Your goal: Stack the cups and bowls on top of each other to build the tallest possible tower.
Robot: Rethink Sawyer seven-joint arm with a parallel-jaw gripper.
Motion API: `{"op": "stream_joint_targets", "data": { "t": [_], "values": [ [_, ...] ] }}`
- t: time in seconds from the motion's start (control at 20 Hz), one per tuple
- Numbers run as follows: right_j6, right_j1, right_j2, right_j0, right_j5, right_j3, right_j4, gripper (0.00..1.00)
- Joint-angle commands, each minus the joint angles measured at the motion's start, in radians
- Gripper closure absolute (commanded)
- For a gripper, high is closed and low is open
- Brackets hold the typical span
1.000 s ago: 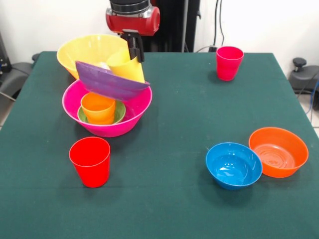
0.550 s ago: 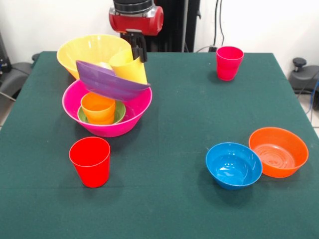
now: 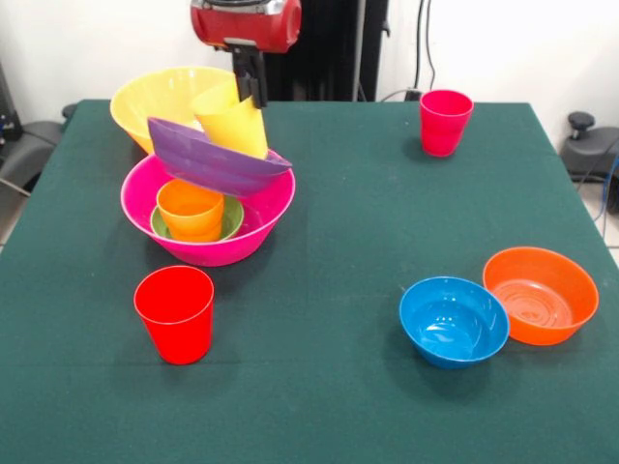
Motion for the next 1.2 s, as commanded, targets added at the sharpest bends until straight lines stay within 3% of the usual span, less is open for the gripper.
{"op": "stream_joint_targets", "data": {
  "t": [0.05, 0.3, 0.95, 1.2],
  "values": [
    [-0.169, 0.003, 0.073, -0.036, 0.149, -0.120, 0.010, 1.00],
    [-0.204, 0.036, 0.100, -0.058, 0.179, -0.179, -0.014, 1.00],
    [-0.188, 0.185, 0.140, -0.076, 0.026, -0.279, -0.099, 1.00],
    [-0.143, 0.146, 0.135, -0.068, 0.022, -0.244, -0.104, 1.00]
  ]
}}
